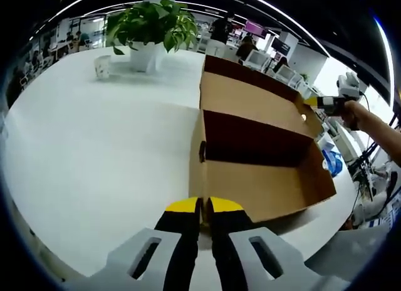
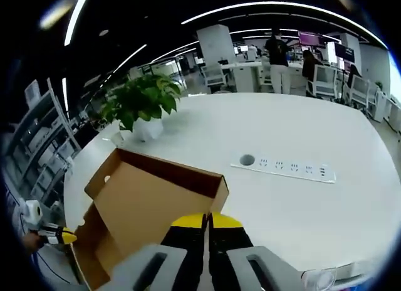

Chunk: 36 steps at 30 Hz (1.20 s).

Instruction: Operate the shoe box by opening the lid, removing the specified soft item, and placing it in the target area until the item is outside and the box remains undamaged.

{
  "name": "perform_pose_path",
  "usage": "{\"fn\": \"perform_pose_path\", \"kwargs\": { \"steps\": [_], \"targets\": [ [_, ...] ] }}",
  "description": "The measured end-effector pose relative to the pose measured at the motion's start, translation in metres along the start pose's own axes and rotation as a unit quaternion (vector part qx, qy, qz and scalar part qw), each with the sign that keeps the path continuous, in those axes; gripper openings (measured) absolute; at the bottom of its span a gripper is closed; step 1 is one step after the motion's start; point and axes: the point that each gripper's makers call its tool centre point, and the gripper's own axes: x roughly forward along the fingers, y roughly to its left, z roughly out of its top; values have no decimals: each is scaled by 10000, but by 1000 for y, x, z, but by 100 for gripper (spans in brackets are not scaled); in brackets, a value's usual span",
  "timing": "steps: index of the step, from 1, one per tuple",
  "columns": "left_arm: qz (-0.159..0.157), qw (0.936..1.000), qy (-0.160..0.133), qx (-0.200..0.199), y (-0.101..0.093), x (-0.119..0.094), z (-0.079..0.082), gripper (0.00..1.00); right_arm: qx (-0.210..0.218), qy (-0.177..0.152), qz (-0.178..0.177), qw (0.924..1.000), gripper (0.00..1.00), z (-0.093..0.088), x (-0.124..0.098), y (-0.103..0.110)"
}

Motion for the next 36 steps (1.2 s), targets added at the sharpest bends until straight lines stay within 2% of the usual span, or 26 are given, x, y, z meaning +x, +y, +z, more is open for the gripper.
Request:
{"fn": "perform_pose_path", "kwargs": {
  "steps": [20, 27, 36],
  "targets": [
    [-23, 10000, -20, -4, -1, 0, -1, 3, -229, -490, 275, 9982, 0, 19, -33, 22],
    [-43, 10000, -4, 34, -2, 0, -1, 3, -339, -645, 335, 9968, 0, 19, -44, 29],
    [-63, 10000, -24, 58, -2, 0, -1, 3, -450, -792, 388, 9951, 0, 9, -68, 45]
  ]
}}
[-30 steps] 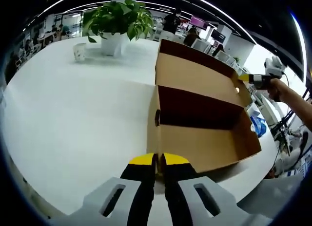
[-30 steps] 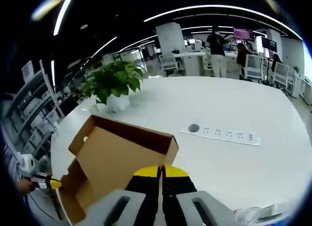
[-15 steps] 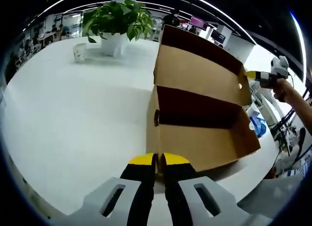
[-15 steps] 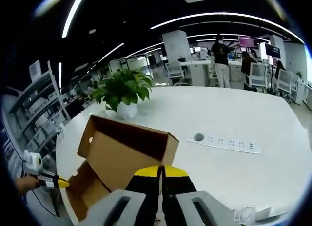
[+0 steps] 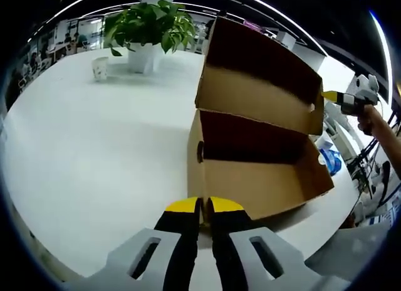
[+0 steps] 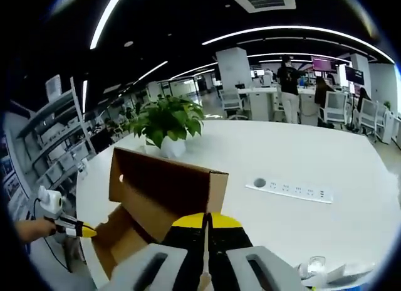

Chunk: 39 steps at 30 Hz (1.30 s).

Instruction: Operate the shoe box by opening the lid, removing the specified soft item, and placing it in the target area until the item is outside and the box remains undamaged.

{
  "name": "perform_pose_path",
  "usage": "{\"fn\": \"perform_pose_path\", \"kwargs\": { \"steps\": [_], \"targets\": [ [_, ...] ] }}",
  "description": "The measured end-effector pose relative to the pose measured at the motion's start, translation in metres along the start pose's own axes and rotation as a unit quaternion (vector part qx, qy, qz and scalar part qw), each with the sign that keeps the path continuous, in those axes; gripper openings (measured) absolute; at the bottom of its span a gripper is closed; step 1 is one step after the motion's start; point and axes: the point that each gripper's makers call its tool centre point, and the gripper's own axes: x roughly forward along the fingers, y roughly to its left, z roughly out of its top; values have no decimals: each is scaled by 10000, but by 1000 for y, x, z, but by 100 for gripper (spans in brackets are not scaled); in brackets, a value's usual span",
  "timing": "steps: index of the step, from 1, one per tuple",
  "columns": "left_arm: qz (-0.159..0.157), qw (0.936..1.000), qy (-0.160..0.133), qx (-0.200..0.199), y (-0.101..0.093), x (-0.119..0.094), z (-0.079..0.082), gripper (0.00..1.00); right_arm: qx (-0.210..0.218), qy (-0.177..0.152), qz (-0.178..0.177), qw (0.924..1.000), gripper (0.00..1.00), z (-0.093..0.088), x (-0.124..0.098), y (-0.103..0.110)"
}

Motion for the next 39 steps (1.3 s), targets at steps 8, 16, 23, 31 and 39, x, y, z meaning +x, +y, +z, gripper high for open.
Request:
{"fn": "perform_pose_path", "kwargs": {
  "steps": [8, 16, 23, 31, 39],
  "targets": [
    [-5, 10000, 7, 27, 0, 0, 0, 3, -107, -103, 15, 9999, 0, -5, -16, 12],
    [-7, 10000, 3, 54, 0, 0, 0, 3, -198, -180, 9, 9996, 0, -6, -23, 16],
    [-48, 10000, -52, 11, 0, 0, 0, 4, -82, -242, 65, 9997, 0, -11, -31, 21],
    [-33, 9999, -78, 77, 0, 0, 0, 4, -16, -339, 80, 9994, 0, -18, -36, 26],
    [-31, 9998, -164, 73, 1, 0, 0, 4, 59, -392, 103, 9992, 0, -28, -42, 28]
  ]
}}
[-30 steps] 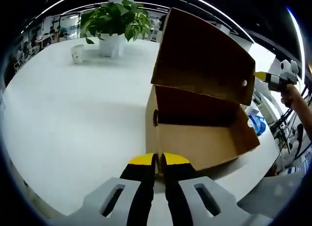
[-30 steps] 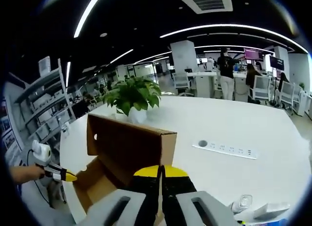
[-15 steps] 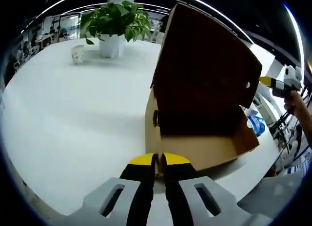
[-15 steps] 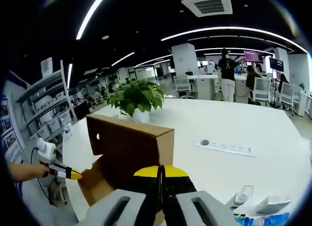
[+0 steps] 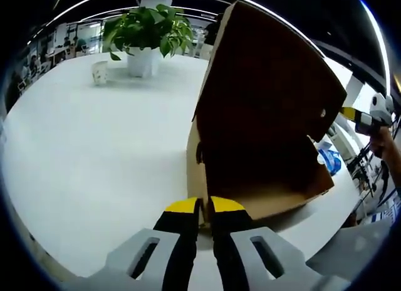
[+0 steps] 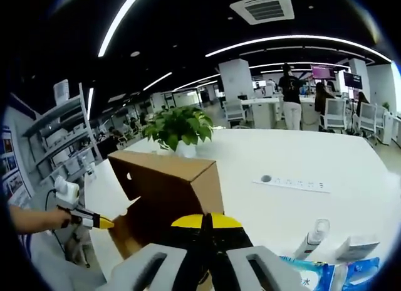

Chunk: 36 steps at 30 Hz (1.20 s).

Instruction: Operate the shoe box by opening the lid, removing the specified soft item, and placing it in the target area until the item is outside and the box remains undamaged.

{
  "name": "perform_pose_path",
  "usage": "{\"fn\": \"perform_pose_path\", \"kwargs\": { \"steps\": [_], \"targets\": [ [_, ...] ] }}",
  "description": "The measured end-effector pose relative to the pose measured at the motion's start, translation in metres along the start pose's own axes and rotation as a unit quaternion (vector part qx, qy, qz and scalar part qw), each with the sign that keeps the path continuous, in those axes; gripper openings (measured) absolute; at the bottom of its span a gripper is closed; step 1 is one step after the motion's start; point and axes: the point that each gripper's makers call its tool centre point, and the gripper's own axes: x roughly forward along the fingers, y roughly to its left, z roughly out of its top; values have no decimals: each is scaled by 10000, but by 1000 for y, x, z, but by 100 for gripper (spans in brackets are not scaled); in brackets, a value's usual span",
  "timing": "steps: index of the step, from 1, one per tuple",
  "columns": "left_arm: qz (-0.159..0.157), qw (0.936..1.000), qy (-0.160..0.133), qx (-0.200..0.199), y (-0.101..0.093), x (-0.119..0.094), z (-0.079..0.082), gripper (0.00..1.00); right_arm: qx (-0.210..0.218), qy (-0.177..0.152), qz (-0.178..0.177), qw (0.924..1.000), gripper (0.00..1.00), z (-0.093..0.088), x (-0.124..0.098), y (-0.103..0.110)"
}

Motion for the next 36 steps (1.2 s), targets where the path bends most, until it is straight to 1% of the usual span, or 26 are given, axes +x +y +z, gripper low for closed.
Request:
{"fn": "perform_pose_path", "kwargs": {
  "steps": [4, 11, 15, 18, 21, 26, 30, 36],
  "targets": [
    [8, 10000, -19, 51, 0, 0, 0, 5, 34, -21, -10, 10000, 0, -5, -4, 4],
    [-4, 9999, -80, 64, -1, 0, 0, 5, 60, -48, -35, 10000, 0, -11, -8, 4],
    [15, 9999, -68, 158, -1, -1, -2, 7, 87, -88, -44, 9999, 0, -15, -13, 7],
    [28, 9998, -115, 174, 0, -3, 1, 11, 100, -102, -41, 9999, 0, -17, -16, 9],
    [3, 9997, -151, 184, -2, -7, 6, 12, 123, -111, -40, 9999, 0, -18, -18, 9],
    [31, 9990, -291, 345, -1, -14, 22, 13, 139, -107, -45, 9998, 0, -22, -21, 12],
    [48, 9979, -468, 442, -1, -21, 40, 13, 133, -121, -49, 9998, 0, -24, -23, 14],
    [-4, 9957, -707, 599, -9, -29, 64, 15, 122, -129, -56, 9998, 0, -26, -25, 15]
  ]
}}
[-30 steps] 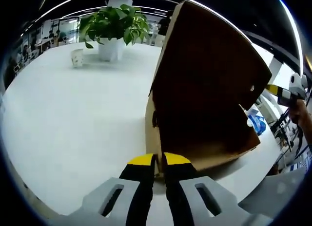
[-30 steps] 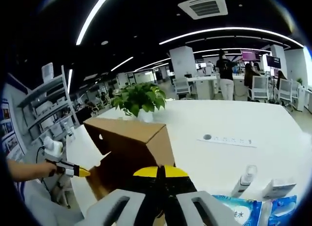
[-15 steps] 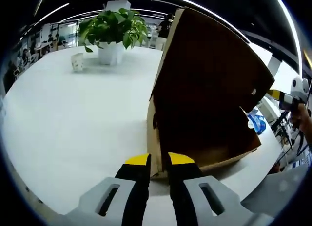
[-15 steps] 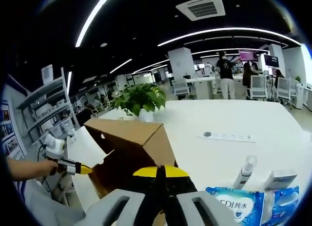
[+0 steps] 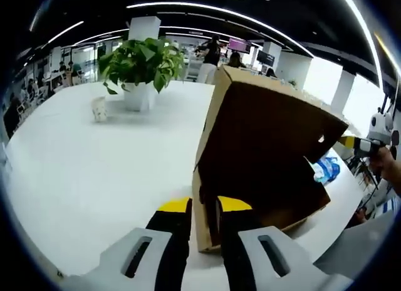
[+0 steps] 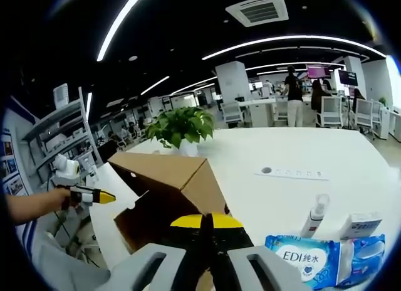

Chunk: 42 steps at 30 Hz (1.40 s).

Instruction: Operate the shoe box by opening the lid, removing the specified soft item, and placing it in the target area until the item is outside and the box remains undamaged.

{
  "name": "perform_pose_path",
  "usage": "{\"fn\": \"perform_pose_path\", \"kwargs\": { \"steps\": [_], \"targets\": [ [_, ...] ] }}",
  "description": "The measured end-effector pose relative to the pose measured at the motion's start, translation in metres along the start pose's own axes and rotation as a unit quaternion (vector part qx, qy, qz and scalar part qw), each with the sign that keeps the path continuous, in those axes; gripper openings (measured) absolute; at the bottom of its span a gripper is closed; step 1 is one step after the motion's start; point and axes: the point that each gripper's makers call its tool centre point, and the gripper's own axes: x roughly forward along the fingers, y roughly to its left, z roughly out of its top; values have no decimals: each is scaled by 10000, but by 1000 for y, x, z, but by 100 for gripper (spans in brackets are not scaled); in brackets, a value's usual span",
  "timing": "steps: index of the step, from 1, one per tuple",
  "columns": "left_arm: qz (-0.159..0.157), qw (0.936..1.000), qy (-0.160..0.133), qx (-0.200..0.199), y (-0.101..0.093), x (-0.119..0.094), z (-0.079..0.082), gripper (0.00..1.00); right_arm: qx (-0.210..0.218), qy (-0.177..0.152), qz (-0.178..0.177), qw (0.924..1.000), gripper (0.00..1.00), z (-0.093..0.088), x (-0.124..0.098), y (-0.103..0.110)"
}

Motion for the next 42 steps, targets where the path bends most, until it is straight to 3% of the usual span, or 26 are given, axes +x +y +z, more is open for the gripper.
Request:
{"fn": "perform_pose_path", "kwargs": {
  "steps": [8, 14, 25, 42],
  "targets": [
    [-33, 9995, -186, 257, -3, 0, 26, 16, 11, 8, -9, 10000, 0, -5, -3, 2],
    [-35, 9988, -276, 396, -4, 1, 38, 17, 42, 11, -3, 10000, 0, -9, -5, 4],
    [-126, 9976, -371, 569, -10, 1, 41, 18, 78, 28, 22, 10000, 0, -18, -9, 8],
    [-193, 9967, -297, 725, -12, 1, 32, 18, 13, 127, 111, 9999, 0, -36, -14, 13]
  ]
}}
